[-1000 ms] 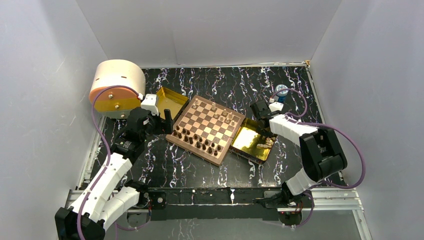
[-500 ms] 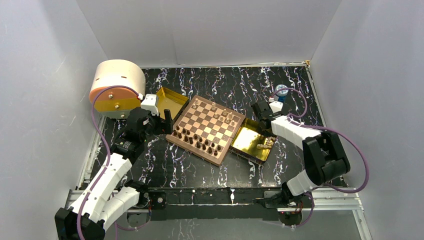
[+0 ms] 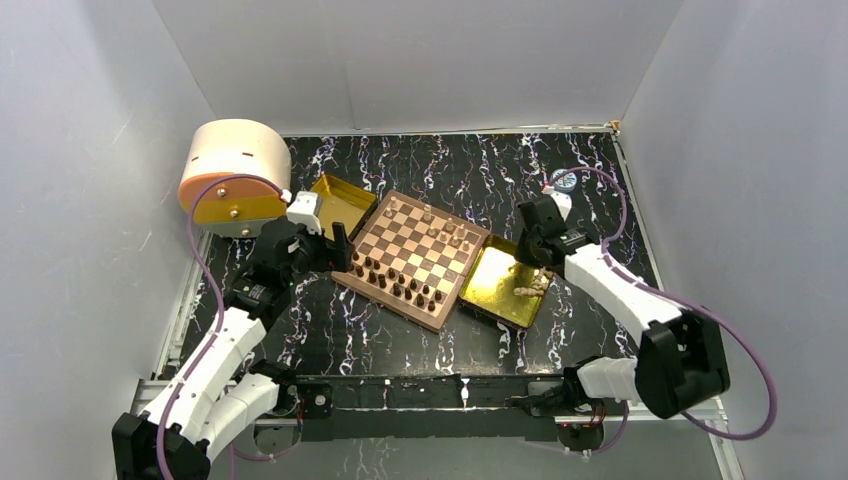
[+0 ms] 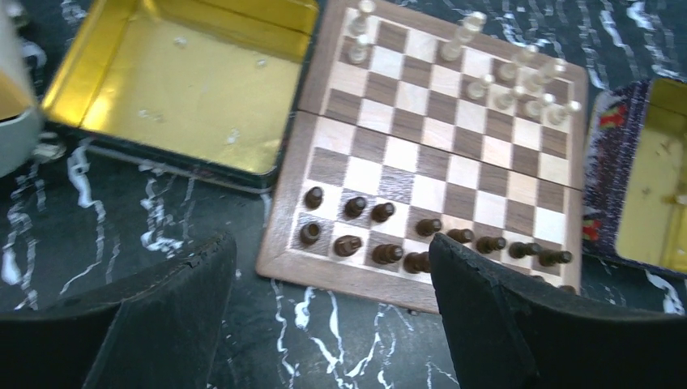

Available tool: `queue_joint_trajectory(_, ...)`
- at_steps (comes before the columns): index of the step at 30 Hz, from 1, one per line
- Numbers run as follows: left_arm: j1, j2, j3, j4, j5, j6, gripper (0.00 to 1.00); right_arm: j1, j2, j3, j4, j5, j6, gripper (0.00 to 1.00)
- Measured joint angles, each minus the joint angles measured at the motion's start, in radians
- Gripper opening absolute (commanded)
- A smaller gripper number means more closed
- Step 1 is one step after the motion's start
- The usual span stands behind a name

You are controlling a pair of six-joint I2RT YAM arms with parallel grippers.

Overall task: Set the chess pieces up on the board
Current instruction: Pick up the chess piece from the storage box.

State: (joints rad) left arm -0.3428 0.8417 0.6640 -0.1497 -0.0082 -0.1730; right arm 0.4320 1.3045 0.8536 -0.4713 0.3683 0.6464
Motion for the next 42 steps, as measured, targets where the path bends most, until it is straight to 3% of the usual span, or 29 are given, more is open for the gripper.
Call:
queue_joint_trajectory(6, -0.001, 0.013, -0.032, 0.099, 0.178, -0.027, 0.78, 0.000, -0.130, 0.000, 0.011, -0.165, -0.060, 0.11)
queue_joint_trajectory(13, -0.002, 0.095, -0.031, 0.195, 0.328, -0.053, 0.77, 0.000, -0.131, 0.003, 0.004, -0.222, -0.091, 0.10)
queue_joint_trajectory(31, -0.003, 0.138, -0.029, 0.170, 0.337, -0.062, 0.71, -0.018, -0.044, -0.029, 0.064, -0.138, -0.070, 0.11)
queue_joint_trajectory(42, -0.003, 0.144, -0.029, 0.134, 0.342, -0.046, 0.67, -0.019, -0.069, -0.032, 0.029, -0.339, -0.085, 0.10)
